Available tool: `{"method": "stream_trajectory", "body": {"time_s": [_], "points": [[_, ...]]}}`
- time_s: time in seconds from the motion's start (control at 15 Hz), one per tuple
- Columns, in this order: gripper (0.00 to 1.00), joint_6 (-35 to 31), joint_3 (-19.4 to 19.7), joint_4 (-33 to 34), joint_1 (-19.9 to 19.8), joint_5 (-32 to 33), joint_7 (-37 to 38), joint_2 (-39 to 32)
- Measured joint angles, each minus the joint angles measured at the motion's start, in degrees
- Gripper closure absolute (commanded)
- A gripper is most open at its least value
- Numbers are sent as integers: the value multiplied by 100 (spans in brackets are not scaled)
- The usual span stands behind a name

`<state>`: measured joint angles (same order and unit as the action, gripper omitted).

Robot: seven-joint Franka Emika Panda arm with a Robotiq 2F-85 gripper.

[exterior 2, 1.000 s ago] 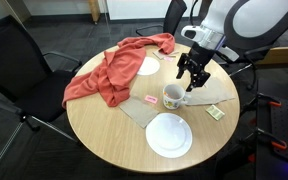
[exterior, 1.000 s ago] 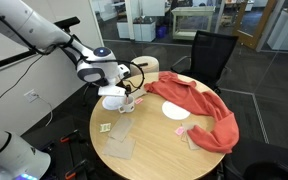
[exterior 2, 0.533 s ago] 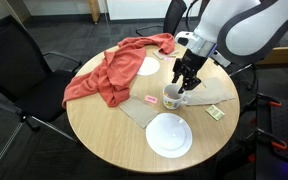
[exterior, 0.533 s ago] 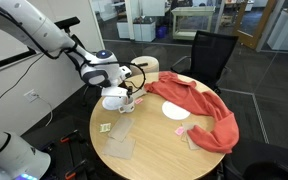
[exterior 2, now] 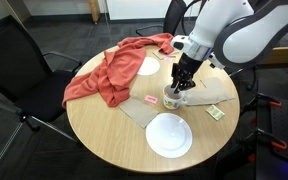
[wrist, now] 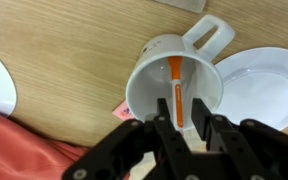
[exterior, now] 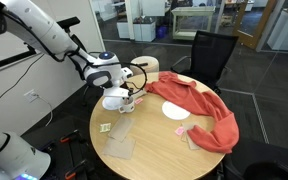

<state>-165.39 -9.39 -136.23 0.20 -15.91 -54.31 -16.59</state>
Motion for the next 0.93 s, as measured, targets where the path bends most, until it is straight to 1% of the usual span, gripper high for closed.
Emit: {"method": "stream_trajectory", "body": {"time_s": [0.2,0.47,0.93], "points": [[61,0,-92,40,-97,103,75,-86],[61,0,-196,100,-207,190,78,-207],[61,0,-257,311,-267,294,79,-511]]}}
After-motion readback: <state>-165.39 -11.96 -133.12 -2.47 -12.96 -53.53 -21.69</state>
